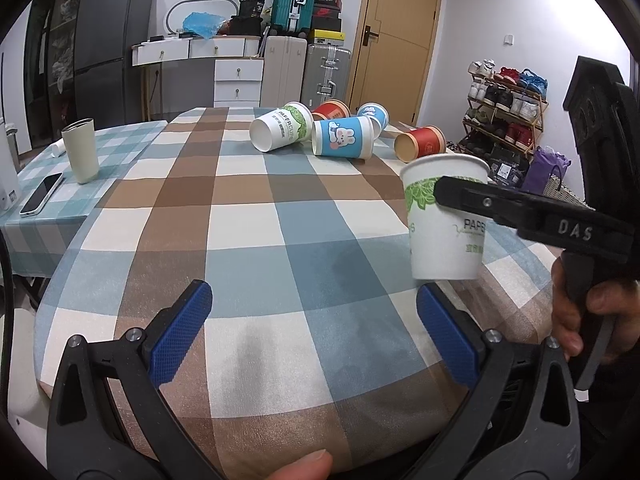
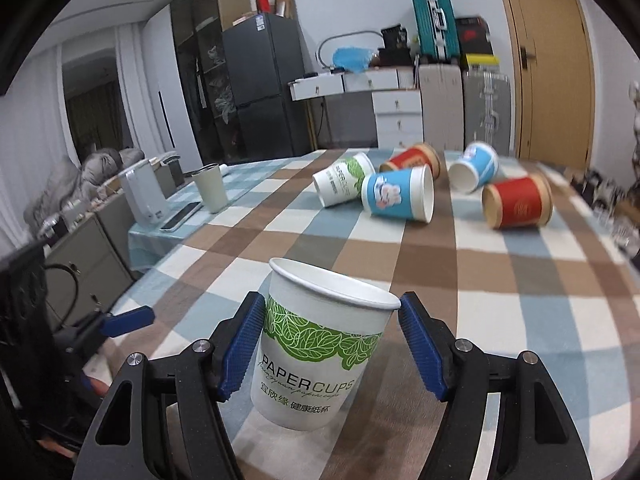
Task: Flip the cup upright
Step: 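Rotate the cup upright with the right tool, opening end up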
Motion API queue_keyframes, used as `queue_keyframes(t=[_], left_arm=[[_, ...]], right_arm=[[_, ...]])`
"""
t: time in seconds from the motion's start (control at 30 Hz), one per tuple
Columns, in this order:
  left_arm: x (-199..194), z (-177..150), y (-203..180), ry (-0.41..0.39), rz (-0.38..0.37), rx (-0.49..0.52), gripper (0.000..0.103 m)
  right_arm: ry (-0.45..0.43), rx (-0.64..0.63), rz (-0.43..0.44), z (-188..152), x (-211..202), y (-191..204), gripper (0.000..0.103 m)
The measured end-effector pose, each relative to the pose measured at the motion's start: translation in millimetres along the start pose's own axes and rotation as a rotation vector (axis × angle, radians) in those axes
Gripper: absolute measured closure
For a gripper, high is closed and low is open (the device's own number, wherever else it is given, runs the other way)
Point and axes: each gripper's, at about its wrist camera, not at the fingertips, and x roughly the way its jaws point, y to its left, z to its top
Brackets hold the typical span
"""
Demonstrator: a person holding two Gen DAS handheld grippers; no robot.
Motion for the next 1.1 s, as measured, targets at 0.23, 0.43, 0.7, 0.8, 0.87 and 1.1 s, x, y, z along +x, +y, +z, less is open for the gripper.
queue_keyframes(t=[0.23, 0.43, 0.7, 0.8, 0.87, 1.1], left_arm=[[4, -1, 2, 0.007, 0.003, 0.0, 0.001], [6, -2, 4, 0.011, 0.003, -0.001, 0.001], [6, -2, 4, 0.011, 0.003, 0.001, 0.001], [7, -2, 4, 0.01, 0.004, 0.001, 0.001], [6, -2, 5, -0.002, -0.002, -0.001, 0.001], [0, -1, 7, -0.029, -0.014, -0.009, 0.001]], right_arm=[[-0.036, -0.12, -0.083, 0, 13, 17, 0.033], [-0.07, -0.175, -0.124, -6, 9, 24, 0.033], [-0.103, -0.186, -0.11, -22, -10, 24, 0.033], [-0.123, -0.193, -0.099, -30, -17, 23, 0.033], [-0.133, -0.19, -0.089, -34, -21, 21, 0.033], [-0.149, -0.227, -0.089, -40, -24, 27, 0.033]])
